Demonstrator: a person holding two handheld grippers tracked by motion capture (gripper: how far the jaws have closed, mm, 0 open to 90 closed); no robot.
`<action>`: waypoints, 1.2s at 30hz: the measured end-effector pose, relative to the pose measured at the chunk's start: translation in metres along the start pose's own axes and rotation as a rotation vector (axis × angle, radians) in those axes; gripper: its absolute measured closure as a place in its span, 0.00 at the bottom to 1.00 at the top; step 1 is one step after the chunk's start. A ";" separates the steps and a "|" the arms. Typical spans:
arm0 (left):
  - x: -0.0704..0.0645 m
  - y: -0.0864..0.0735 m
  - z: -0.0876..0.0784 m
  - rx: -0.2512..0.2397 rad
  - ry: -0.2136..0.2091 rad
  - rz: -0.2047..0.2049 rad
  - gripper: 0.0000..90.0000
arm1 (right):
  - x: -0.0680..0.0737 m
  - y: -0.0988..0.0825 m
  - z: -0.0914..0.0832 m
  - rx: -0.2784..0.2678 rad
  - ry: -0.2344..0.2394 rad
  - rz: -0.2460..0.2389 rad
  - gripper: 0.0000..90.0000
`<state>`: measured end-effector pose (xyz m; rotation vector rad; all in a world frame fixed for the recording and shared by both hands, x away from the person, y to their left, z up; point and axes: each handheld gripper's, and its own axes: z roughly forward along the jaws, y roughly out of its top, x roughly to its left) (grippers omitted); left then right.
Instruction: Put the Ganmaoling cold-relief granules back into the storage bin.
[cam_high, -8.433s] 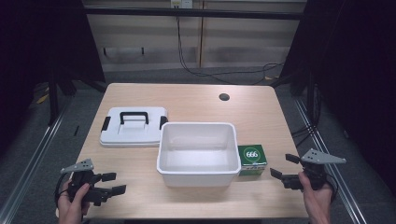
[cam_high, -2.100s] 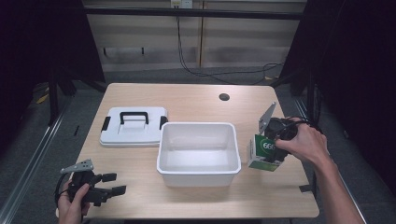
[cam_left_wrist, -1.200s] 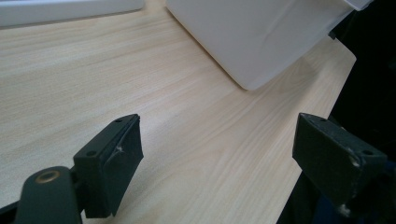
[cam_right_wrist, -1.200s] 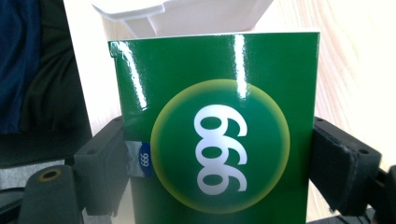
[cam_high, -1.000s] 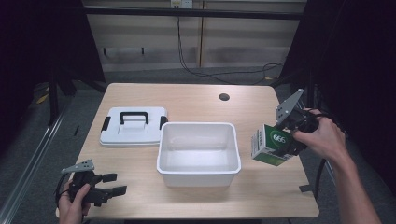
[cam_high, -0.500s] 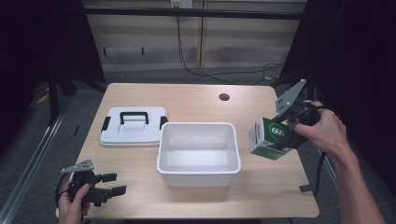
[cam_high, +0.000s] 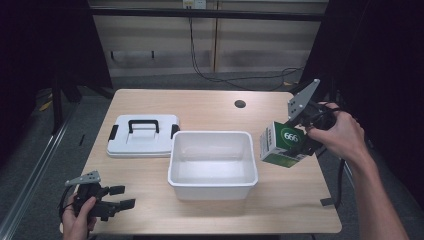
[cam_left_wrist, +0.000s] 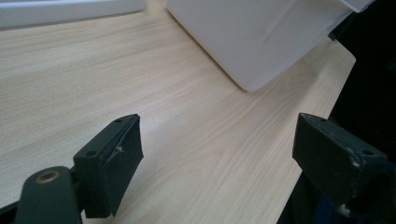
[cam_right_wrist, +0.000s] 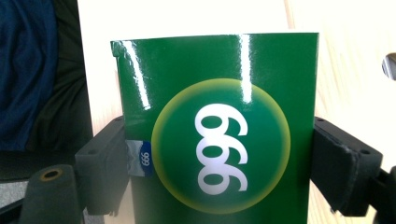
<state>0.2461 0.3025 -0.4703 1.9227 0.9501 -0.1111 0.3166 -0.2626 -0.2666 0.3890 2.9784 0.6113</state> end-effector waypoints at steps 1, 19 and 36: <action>0.000 0.000 0.000 0.002 0.000 0.001 0.18 | 0.000 0.002 0.000 -0.003 0.002 0.003 0.18; 0.000 0.000 0.000 0.001 0.000 0.002 0.18 | 0.000 0.044 0.005 -0.024 0.034 -0.047 0.18; 0.000 0.001 0.000 -0.001 -0.001 0.002 0.18 | 0.001 0.073 0.015 -0.003 0.045 -0.059 0.18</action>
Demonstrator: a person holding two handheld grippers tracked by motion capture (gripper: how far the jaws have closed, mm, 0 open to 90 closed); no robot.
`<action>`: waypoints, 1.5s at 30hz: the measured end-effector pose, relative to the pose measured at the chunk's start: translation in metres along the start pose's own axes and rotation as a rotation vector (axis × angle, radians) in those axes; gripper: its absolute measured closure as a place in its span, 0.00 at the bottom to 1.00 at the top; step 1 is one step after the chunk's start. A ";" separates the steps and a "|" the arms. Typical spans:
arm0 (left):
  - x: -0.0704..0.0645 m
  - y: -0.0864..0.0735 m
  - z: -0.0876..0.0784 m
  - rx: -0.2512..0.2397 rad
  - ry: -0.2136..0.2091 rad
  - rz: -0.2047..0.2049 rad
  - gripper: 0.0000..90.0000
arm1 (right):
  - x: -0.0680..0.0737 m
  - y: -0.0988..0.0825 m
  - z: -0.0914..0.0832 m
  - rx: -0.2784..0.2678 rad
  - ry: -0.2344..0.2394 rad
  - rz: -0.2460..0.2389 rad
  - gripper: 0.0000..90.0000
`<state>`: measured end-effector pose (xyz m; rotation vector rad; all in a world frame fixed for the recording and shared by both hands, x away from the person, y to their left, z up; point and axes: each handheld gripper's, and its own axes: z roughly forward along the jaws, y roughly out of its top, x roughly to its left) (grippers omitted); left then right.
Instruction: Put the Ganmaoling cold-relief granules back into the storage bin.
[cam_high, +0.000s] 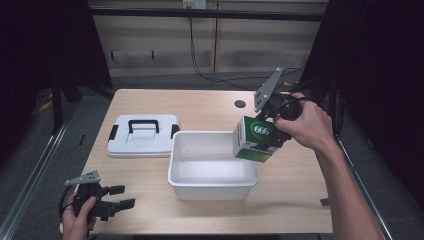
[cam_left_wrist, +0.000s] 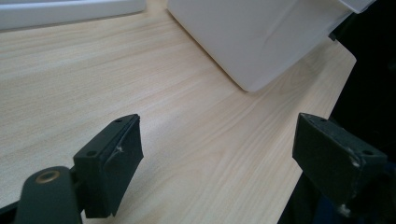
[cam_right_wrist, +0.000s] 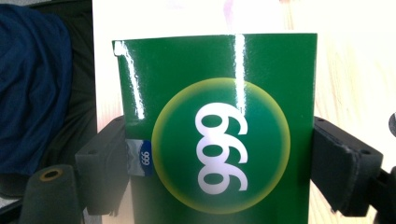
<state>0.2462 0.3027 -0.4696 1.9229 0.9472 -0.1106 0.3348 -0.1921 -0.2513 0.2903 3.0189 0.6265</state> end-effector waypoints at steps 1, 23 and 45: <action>0.000 0.000 0.000 -0.002 0.001 -0.001 0.18 | 0.000 0.002 0.001 0.000 -0.002 0.005 0.18; 0.000 0.000 0.000 -0.006 -0.003 -0.001 0.18 | -0.008 0.026 0.049 0.107 0.025 -0.024 0.18; -0.001 0.001 -0.002 -0.016 -0.006 0.030 0.18 | -0.015 0.027 0.096 0.217 0.045 -0.027 0.18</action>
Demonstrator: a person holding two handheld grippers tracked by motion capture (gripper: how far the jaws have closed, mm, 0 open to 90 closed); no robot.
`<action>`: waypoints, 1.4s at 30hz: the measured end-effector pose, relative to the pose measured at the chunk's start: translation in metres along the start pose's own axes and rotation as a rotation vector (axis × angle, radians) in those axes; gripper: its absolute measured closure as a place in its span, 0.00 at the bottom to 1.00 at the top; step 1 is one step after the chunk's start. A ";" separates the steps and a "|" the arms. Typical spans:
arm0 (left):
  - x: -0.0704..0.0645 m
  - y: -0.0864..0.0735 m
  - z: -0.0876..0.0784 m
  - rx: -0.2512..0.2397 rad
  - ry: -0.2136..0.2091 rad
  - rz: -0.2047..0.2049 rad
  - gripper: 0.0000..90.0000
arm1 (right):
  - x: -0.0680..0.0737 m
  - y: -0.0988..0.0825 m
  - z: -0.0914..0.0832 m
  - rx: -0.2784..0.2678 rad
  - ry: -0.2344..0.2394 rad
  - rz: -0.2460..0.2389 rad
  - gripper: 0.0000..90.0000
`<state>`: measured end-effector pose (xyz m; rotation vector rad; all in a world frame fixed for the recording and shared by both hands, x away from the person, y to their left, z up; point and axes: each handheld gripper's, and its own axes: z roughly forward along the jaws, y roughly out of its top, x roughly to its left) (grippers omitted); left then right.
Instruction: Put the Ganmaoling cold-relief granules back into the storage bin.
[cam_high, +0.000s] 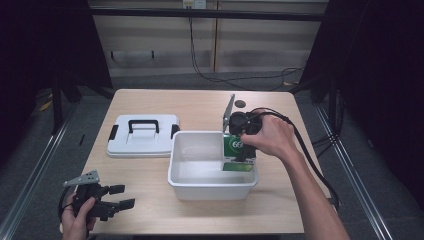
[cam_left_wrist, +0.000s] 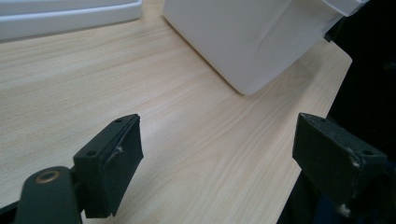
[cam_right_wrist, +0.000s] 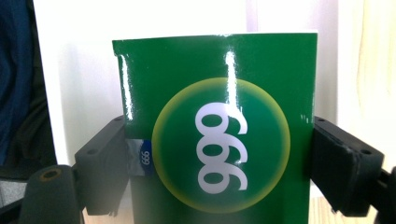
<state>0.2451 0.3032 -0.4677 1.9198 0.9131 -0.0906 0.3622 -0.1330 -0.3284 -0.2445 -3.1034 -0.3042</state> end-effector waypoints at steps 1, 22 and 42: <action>0.000 0.000 0.000 -0.003 -0.001 -0.002 0.18 | -0.001 0.000 0.001 -0.004 0.000 -0.004 0.18; -0.003 0.001 -0.002 -0.030 -0.002 0.038 0.18 | -0.006 0.008 0.038 0.095 0.027 0.006 0.17; -0.002 0.001 -0.003 -0.042 0.002 0.030 0.18 | -0.010 0.005 0.072 0.125 0.060 0.002 0.17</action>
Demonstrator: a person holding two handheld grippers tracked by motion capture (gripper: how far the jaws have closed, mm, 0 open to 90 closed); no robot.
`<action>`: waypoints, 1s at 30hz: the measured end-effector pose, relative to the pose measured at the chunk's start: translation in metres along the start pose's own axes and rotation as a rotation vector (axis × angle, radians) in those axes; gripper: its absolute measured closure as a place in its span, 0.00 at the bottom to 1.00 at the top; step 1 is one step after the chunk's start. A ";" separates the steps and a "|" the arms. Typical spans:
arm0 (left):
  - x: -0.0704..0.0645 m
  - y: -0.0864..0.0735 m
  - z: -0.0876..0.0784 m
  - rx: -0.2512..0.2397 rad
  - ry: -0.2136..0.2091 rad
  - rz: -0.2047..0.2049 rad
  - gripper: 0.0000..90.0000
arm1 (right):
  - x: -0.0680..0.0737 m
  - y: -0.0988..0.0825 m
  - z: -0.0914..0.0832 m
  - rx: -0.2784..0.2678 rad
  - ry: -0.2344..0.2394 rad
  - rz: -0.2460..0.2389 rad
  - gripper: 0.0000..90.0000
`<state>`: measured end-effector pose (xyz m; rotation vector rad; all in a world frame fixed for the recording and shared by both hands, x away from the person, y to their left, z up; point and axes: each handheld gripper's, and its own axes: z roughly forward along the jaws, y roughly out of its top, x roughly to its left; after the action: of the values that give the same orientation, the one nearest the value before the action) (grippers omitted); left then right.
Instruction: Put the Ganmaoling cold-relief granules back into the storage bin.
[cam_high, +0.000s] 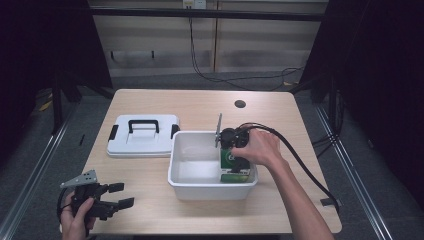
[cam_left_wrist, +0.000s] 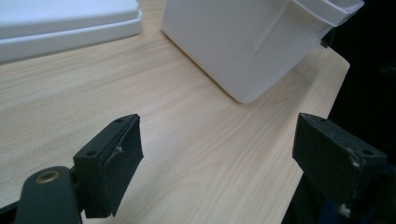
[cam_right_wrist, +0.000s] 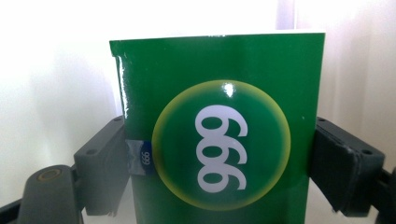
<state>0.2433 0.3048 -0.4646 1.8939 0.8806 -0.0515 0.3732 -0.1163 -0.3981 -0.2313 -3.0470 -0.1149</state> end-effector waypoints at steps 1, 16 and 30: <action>0.000 0.000 0.000 -0.001 -0.001 -0.001 0.18 | 0.000 0.000 0.003 0.000 -0.001 -0.002 0.17; -0.001 0.000 -0.001 -0.006 -0.007 -0.010 0.18 | -0.001 0.004 0.017 0.032 -0.004 -0.010 0.16; 0.000 -0.001 0.000 -0.001 -0.011 -0.013 0.18 | -0.001 0.002 0.018 0.026 0.004 -0.001 0.14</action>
<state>0.2430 0.3049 -0.4651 1.8860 0.8848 -0.0696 0.3732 -0.1132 -0.4163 -0.2275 -3.0426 -0.0752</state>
